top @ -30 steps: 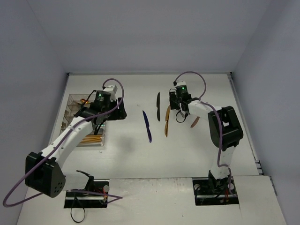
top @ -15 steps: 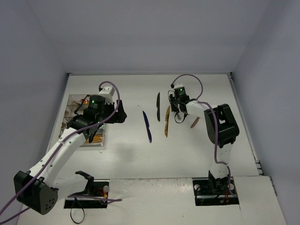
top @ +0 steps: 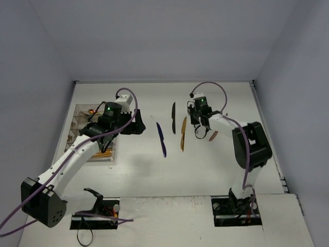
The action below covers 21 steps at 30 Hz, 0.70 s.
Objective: Sort the eating utensils into containers
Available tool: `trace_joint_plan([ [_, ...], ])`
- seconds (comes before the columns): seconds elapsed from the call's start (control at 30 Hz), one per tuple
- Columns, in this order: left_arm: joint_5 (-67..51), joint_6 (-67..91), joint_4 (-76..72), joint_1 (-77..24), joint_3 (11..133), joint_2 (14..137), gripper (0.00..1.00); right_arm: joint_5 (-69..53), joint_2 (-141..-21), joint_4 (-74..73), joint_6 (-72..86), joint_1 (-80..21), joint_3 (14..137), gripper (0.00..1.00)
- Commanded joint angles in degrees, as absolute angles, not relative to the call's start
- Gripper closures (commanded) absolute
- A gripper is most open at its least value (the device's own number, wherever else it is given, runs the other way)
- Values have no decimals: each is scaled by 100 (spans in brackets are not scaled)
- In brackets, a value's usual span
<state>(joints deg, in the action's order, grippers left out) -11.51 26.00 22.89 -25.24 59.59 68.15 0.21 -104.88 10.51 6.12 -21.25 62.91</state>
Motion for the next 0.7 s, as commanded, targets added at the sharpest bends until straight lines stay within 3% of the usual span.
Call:
trace_joint_plan([
  [0.0, -1401, 2915, 1592, -2728, 6483, 7054, 28, -209, -9199, 1267, 729, -2817, 6015, 100],
  [0.33, -1375, 2979, 969, -3061, 6938, 7621, 28, -281, -8212, 1354, 1137, -4324, 5555, 100],
  [0.67, -1151, 3067, 1028, -3120, 6838, 7814, 33, -369, -8060, 1582, 1371, -4658, 5572, 100],
])
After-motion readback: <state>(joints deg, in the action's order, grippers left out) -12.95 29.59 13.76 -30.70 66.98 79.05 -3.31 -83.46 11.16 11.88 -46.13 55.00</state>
